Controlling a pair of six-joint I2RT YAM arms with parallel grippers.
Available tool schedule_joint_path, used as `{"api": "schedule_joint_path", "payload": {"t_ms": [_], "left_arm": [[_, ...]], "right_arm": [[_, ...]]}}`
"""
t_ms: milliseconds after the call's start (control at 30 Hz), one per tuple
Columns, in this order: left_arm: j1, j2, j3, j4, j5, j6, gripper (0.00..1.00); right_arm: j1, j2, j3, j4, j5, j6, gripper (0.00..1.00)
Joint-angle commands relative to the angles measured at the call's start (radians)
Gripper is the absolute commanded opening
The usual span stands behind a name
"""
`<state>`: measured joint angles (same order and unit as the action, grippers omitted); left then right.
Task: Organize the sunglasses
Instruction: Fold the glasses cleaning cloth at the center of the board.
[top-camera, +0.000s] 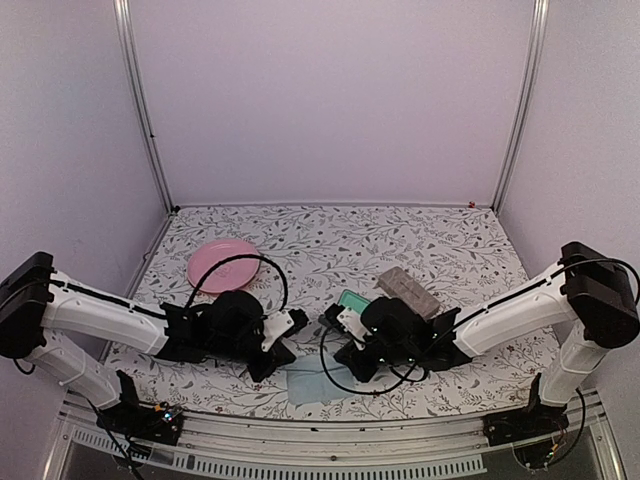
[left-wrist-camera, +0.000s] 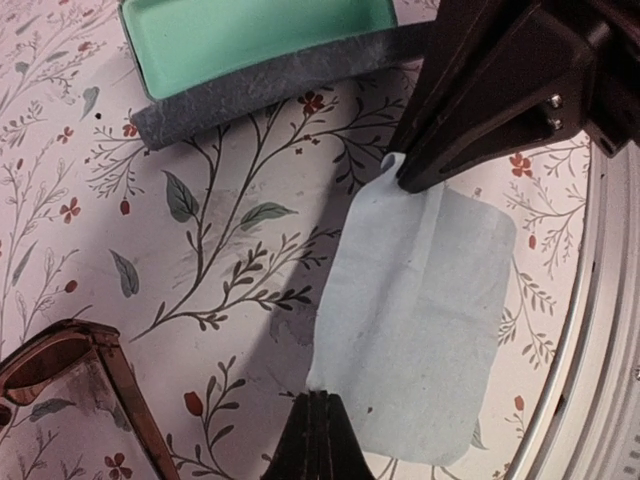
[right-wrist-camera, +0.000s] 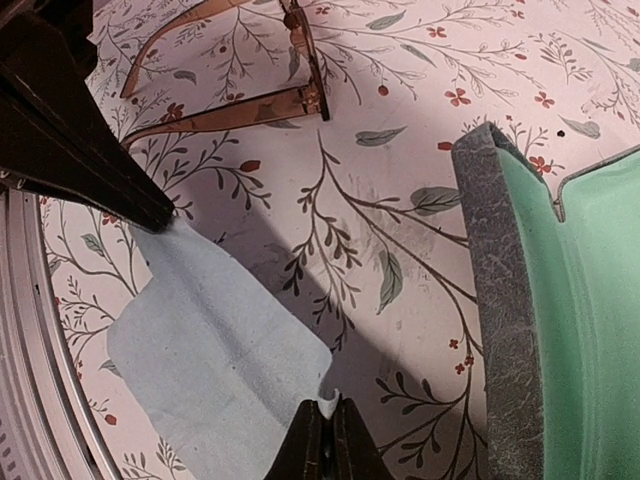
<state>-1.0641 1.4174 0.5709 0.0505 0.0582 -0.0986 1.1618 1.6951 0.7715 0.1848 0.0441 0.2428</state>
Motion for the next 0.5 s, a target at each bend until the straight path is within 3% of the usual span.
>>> {"api": "schedule_joint_path", "payload": {"t_ms": [0, 467], "left_arm": [[0.002, -0.024, -0.025, 0.042, 0.036, -0.005, 0.00], [-0.035, -0.008, -0.043, 0.076, 0.061, -0.030, 0.00]], "right_arm": [[-0.005, -0.029, -0.029, 0.040, -0.036, 0.002, 0.09], [0.001, -0.060, -0.088, 0.070, -0.074, 0.033, 0.09]]}}
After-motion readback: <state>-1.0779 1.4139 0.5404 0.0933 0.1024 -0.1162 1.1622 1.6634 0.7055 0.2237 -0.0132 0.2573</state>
